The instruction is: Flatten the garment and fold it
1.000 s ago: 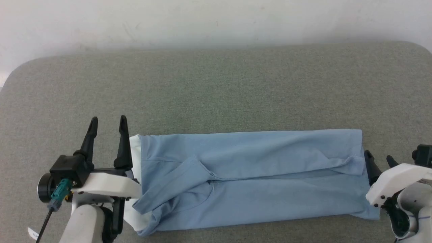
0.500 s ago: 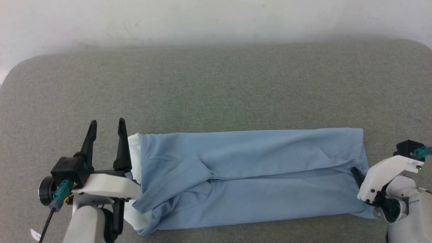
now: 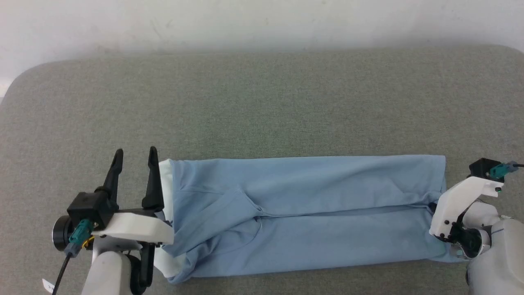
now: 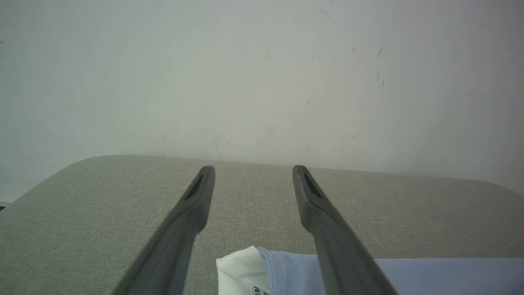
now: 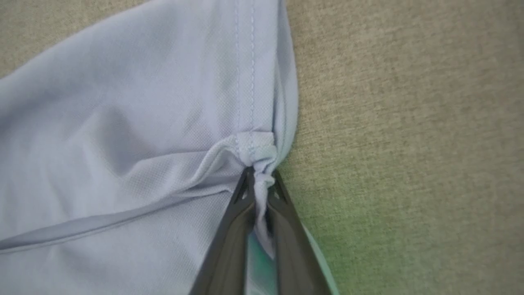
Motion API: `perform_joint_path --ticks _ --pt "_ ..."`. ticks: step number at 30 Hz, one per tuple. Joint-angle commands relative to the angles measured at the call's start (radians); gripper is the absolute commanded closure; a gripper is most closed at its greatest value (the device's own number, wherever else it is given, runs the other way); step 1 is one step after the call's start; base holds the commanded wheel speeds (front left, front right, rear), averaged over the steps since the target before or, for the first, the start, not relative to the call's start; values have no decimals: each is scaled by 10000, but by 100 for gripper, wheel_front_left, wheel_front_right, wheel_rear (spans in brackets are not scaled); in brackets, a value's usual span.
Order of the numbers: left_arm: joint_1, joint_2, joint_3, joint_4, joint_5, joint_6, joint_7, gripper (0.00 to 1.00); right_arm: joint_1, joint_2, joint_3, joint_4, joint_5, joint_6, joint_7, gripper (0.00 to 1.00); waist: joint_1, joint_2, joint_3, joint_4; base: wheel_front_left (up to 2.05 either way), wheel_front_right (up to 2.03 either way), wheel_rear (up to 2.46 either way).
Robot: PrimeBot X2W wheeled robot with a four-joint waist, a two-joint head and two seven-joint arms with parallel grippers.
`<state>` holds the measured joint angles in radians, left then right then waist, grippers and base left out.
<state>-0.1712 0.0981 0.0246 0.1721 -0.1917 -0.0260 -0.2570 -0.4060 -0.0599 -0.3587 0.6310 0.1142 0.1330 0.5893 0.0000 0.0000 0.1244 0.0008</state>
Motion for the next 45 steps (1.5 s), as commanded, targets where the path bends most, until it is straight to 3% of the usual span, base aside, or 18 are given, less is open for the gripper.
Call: perform_joint_path --ticks 1,16,24,31,41,45 --pt "-186 -33 64 48 81 -75 -47 0 240 94 -82 103 -212 -23 9 100 0 0 -2 0 0 0 0" --pt "-259 -224 240 144 268 -341 -47 0 353 -808 -2555 -865 -3175 -23 -2382 100 0 0 103 51 0 0 0" --pt "-181 -293 315 178 345 -391 -47 0 477 -476 -3309 -1364 -4022 -23 -2784 100 0 0 14 112 0 0 0" --pt "30 -324 388 257 421 -434 -47 0 1201 -178 -1577 -2799 -2970 -23 -2137 100 0 0 -253 101 0 0 0" --pt "127 -358 411 314 464 -520 -47 0 3060 1 2424 -8534 -821 -23 908 100 0 0 -322 158 0 0 0" --pt "88 -371 369 331 499 -549 -47 0 3209 -259 4051 -9895 -457 -23 1454 100 0 0 -295 244 0 0 0"
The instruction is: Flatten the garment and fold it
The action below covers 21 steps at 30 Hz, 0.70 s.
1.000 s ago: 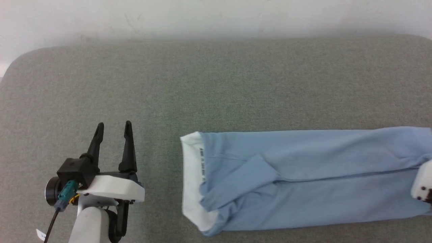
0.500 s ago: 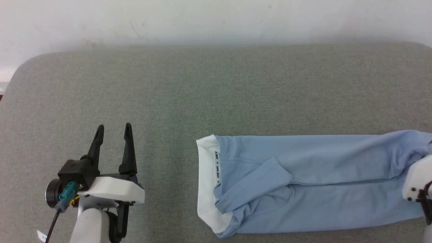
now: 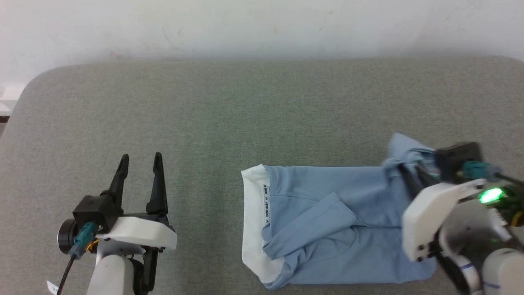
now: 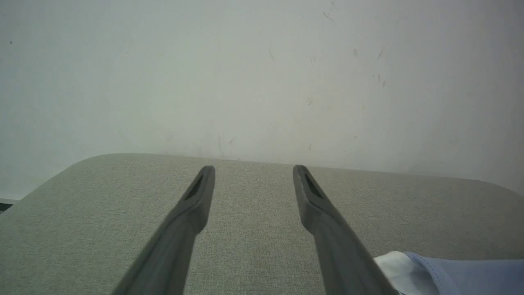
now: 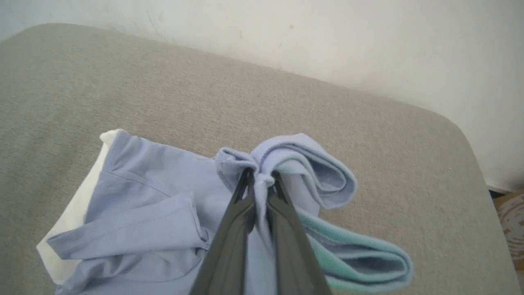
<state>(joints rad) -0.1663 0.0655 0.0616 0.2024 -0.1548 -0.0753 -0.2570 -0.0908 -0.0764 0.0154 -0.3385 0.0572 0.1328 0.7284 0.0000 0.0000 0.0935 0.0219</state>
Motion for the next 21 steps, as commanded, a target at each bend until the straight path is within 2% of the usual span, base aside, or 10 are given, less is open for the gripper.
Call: perform_joint_path --ticks 1,3,5,8,13,14,15,18,21 --pt "30 -47 -3 32 134 -63 -47 0 15 -187 734 -340 202 -21 121 100 0 0 25 51 0 0 0" --pt "4 -49 -1 58 139 -82 -47 0 -147 -381 1596 -404 382 -21 192 100 0 0 46 85 0 0 0" --pt "-10 -50 -1 73 144 -91 -47 0 -263 -452 2004 -348 476 -21 202 100 0 0 58 97 0 0 0" --pt "-67 -54 6 98 152 -107 -47 0 -713 -596 3232 102 677 -21 151 100 0 0 114 139 0 0 0" --pt "-202 -70 -21 96 150 -117 -47 0 -1631 -498 4875 1506 910 -21 -280 100 0 0 288 221 0 0 0" --pt "-265 -78 -33 106 132 -123 -47 0 -1982 -415 5457 2248 1004 -21 -426 100 0 0 369 262 0 0 0" --pt "-265 -78 -33 106 132 -123 -47 0 -1982 -415 5457 2248 1004 -21 -426 100 0 0 369 262 0 0 0" --pt "-392 -94 -97 160 108 -137 -47 0 -2575 -194 6205 3717 1190 -21 -773 100 0 0 471 382 0 0 0" --pt "-433 -100 -105 168 95 -137 -47 0 -2792 -80 6407 4401 1362 -21 -895 100 0 0 511 426 0 0 0"
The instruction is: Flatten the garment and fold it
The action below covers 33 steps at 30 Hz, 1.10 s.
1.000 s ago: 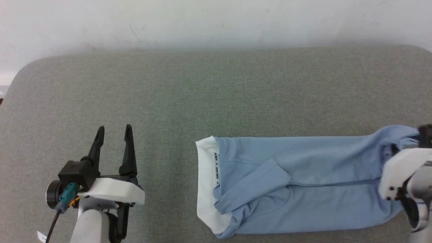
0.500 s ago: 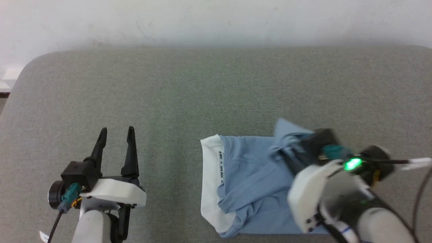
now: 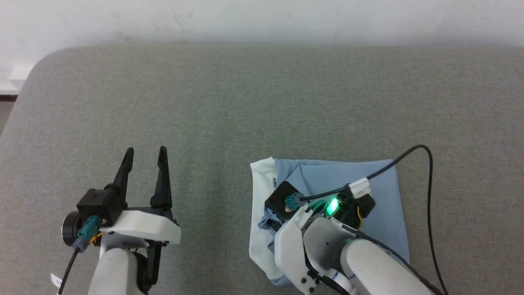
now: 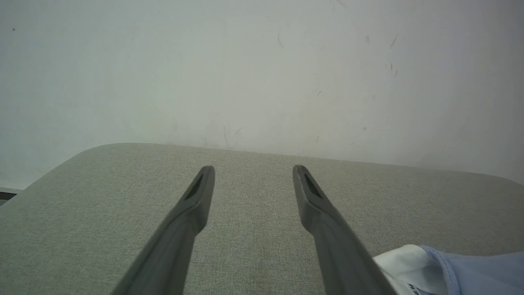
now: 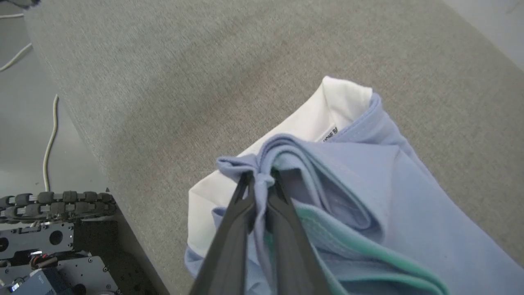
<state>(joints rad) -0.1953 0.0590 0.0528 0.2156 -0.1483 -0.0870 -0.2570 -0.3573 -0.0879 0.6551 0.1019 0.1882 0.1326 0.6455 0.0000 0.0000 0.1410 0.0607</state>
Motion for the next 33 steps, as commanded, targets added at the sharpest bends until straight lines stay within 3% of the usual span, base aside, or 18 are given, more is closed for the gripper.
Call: perform_joint_path --ticks 1,3,4,5,6,13,17,23,33 --pt "-152 -38 -17 36 27 -20 -47 0 -248 78 99 305 94 -19 -133 100 0 0 53 56 0 0 0" --pt "-154 -42 -10 35 25 -15 -47 0 -452 157 221 855 224 -19 -269 100 0 0 81 81 0 0 0" --pt "-150 -44 -2 37 24 -11 -47 0 -527 193 248 1098 329 -19 -324 87 0 0 89 90 0 0 0" --pt "-144 -46 9 40 20 -11 -47 0 -605 224 283 1283 438 -19 -401 39 0 0 98 100 0 0 0" --pt "-138 -48 20 44 17 -10 -47 0 -673 251 296 1433 548 -19 -469 0 0 0 105 105 0 0 0" --pt "-38 -57 129 77 28 9 -47 0 -1180 350 326 1237 1261 -19 -1654 0 0 0 39 -29 0 0 0" --pt "-9 -61 145 100 35 -2 -47 0 -1245 368 -280 599 1501 -19 -2897 0 0 0 -71 -135 0 0 0" --pt "70 -64 237 77 56 -11 -47 0 -564 374 -2027 -587 1691 -19 -4540 0 0 0 -227 -325 0 0 0" --pt "222 -68 346 -55 121 2 -47 0 1494 376 -5781 -1584 1635 -19 -5328 0 0 0 -315 -648 0 0 0"
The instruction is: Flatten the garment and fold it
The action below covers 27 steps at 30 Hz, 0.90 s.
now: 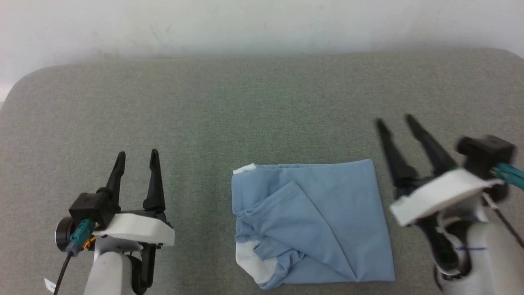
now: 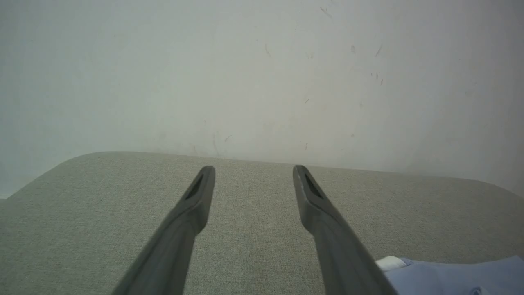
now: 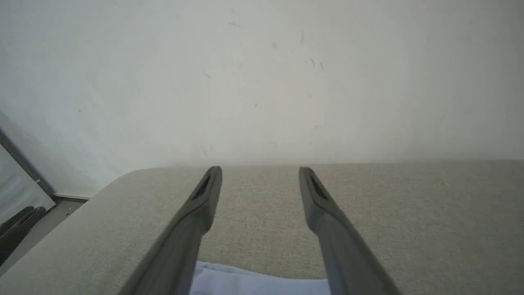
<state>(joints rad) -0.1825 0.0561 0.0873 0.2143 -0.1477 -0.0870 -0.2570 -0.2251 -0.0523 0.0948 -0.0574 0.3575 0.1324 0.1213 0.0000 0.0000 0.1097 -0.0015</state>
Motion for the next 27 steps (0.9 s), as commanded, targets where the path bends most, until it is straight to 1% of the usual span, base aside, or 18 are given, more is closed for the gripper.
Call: perform_joint_path --ticks 1,4,7,11,15,17,23,24,25,27 --pt "91 -40 -19 -50 122 2 -47 0 340 19 -546 104 -34 -17 -185 0 0 0 -1 -33 0 0 0" --pt "51 -42 -54 -33 109 -15 -47 0 754 19 -1364 654 204 -17 -382 0 0 0 5 -34 0 0 0" --pt "38 -44 -69 -1 105 -42 -47 0 1018 19 -1788 1533 884 -17 -303 0 0 0 1 -25 0 0 0" --pt "51 -45 -93 21 116 -66 -47 0 1041 19 -1706 2901 2348 -17 356 0 0 0 5 13 0 0 0" --pt "52 -47 -97 60 124 -81 -47 0 793 20 -1400 4017 3416 -17 1128 0 0 0 -3 76 0 0 0" --pt "59 -48 -106 76 123 -88 -47 0 615 20 -1298 4531 3567 -17 1484 0 0 0 -8 109 0 0 0" --pt "100 -50 -161 121 112 -106 -47 0 42 20 -1167 5756 3131 -17 2488 0 0 0 -54 232 0 0 0" --pt "105 -51 -164 130 105 -108 -47 0 -24 20 -1113 5885 3105 -17 2680 25 0 0 -64 253 0 0 0" --pt "108 -51 -167 140 101 -109 -47 0 -83 20 -1052 5971 3046 -17 2843 56 0 0 -72 271 0 0 0" --pt "120 -52 -178 150 100 -105 -47 0 -176 20 -951 6000 2908 -17 3025 88 0 0 -90 299 0 0 0"
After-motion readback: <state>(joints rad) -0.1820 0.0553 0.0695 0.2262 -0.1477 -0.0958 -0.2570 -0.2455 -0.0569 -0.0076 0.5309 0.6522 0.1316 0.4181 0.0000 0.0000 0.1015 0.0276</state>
